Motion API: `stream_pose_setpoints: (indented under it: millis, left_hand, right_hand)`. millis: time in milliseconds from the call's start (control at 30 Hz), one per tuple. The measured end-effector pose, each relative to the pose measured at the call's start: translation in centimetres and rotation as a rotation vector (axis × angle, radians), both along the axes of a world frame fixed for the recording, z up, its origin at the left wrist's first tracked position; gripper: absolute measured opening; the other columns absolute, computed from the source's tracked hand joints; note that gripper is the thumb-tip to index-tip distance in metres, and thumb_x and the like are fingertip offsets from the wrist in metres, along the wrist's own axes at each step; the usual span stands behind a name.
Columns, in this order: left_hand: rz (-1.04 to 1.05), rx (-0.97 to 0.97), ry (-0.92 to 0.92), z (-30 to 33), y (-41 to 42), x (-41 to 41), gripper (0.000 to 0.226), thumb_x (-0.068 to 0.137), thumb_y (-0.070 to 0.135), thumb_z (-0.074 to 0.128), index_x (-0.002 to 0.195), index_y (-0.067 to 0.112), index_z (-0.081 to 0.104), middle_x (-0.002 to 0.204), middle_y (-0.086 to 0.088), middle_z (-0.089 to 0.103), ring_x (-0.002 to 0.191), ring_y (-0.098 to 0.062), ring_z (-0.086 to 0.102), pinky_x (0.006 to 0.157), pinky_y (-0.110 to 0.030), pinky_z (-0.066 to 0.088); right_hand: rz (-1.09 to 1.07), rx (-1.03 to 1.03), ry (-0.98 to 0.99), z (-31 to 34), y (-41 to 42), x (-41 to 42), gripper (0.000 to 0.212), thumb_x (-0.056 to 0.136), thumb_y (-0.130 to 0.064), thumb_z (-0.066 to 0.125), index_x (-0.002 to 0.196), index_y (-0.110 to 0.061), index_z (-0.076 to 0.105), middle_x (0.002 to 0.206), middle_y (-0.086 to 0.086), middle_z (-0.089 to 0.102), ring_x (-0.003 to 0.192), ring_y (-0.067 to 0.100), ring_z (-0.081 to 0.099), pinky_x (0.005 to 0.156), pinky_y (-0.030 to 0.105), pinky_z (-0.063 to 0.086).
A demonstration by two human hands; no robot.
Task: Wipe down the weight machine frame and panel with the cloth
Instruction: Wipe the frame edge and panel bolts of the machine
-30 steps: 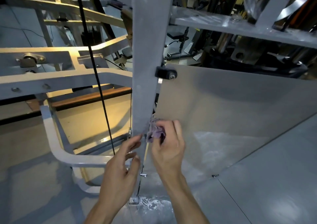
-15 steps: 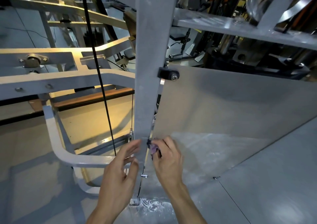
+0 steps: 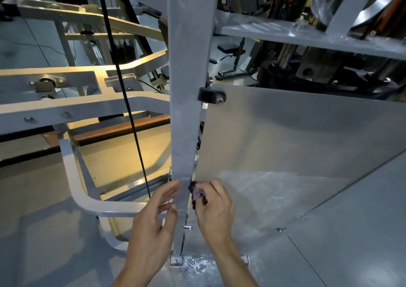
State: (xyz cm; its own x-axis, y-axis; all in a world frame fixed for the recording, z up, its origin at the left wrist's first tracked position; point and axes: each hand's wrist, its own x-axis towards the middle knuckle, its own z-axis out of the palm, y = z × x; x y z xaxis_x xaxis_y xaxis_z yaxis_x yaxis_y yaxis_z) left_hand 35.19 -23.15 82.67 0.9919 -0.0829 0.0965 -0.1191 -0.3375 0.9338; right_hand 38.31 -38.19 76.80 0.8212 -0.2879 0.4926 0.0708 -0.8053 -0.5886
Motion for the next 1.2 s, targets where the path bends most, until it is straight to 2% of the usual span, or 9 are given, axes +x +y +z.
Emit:
stream_pose_setpoints:
  millis: [133,200,333,433,633,767,933,1100,1200]
  left_hand:
    - [0.010,0.006,0.018,-0.4,-0.1,0.0,0.055,0.100,0.003,0.055,0.133,0.047,0.058,0.125,0.031,0.065,0.120,0.008,0.058,0.096,-0.021,0.046]
    - [0.008,0.011,0.014,-0.4,-0.2,0.0,0.055,0.099,0.002,0.055,0.132,0.046,0.058,0.126,0.031,0.065,0.121,0.007,0.058,0.096,-0.020,0.047]
    - [-0.003,0.030,-0.004,0.1,-0.5,0.3,0.053,0.100,0.003,0.055,0.131,0.046,0.058,0.126,0.034,0.063,0.119,0.011,0.057,0.093,-0.012,0.044]
    - [-0.004,0.034,-0.003,0.0,-0.6,0.5,0.054,0.100,0.002,0.054,0.131,0.046,0.058,0.126,0.033,0.063,0.118,0.010,0.058,0.095,-0.018,0.046]
    - [-0.024,0.032,-0.012,0.2,-1.4,0.9,0.054,0.099,0.000,0.055,0.131,0.042,0.059,0.123,0.031,0.066,0.117,0.005,0.061,0.083,-0.005,0.048]
    - [-0.052,0.030,-0.040,0.6,-2.0,1.0,0.052,0.098,-0.002,0.054,0.130,0.039,0.061,0.122,0.029,0.067,0.116,0.004,0.062,0.084,-0.006,0.049]
    - [-0.043,0.012,-0.029,0.5,-2.5,1.2,0.052,0.097,-0.004,0.054,0.125,0.039,0.062,0.118,0.031,0.067,0.114,0.006,0.062,0.083,-0.005,0.049]
    - [-0.059,0.002,-0.027,0.2,-3.2,1.6,0.051,0.097,-0.004,0.055,0.125,0.038,0.064,0.120,0.030,0.067,0.116,0.003,0.062,0.090,-0.018,0.049]
    - [-0.062,-0.014,-0.013,0.0,-3.2,1.7,0.053,0.097,-0.005,0.054,0.124,0.039,0.064,0.120,0.029,0.068,0.115,0.004,0.063,0.091,-0.022,0.049]
  right_hand:
    - [-0.023,0.179,-0.253,4.7,0.0,1.2,0.026,0.080,-0.007,0.066,0.095,-0.025,0.076,0.089,-0.008,0.063,0.075,0.020,0.067,0.062,0.034,0.055]
    - [-0.023,0.164,-0.294,5.0,-0.2,1.6,0.025,0.080,-0.005,0.068,0.096,-0.022,0.077,0.089,-0.005,0.063,0.076,0.021,0.067,0.064,0.032,0.055]
    - [-0.066,0.077,-0.057,0.1,0.0,0.9,0.022,0.077,-0.008,0.076,0.089,-0.027,0.072,0.090,-0.010,0.057,0.072,0.018,0.064,0.057,0.028,0.048]
    - [-0.090,0.087,0.113,-2.3,0.2,0.1,0.031,0.072,-0.006,0.084,0.088,-0.030,0.072,0.092,-0.013,0.058,0.070,0.011,0.063,0.057,0.021,0.041]
    - [-0.072,0.220,-0.154,3.3,1.0,0.5,0.022,0.081,-0.014,0.071,0.095,-0.031,0.071,0.093,-0.011,0.064,0.076,0.012,0.064,0.065,0.025,0.050]
    - [-0.049,0.143,-0.147,2.6,0.7,0.5,0.010,0.088,-0.019,0.070,0.096,-0.026,0.068,0.098,-0.008,0.062,0.085,0.020,0.066,0.066,0.037,0.054]
    - [-0.074,0.132,-0.146,2.1,0.7,0.3,0.014,0.090,-0.020,0.068,0.101,-0.029,0.069,0.102,-0.010,0.064,0.080,0.016,0.067,0.063,0.030,0.052]
    - [-0.035,0.304,-0.143,2.1,-0.7,-0.1,0.026,0.085,-0.007,0.067,0.102,-0.026,0.071,0.104,-0.010,0.066,0.085,0.012,0.069,0.069,0.035,0.058]
    - [-0.190,0.444,-0.152,2.3,-4.7,-1.1,0.034,0.081,-0.002,0.072,0.100,-0.030,0.069,0.098,-0.014,0.066,0.083,0.009,0.068,0.066,0.041,0.059]
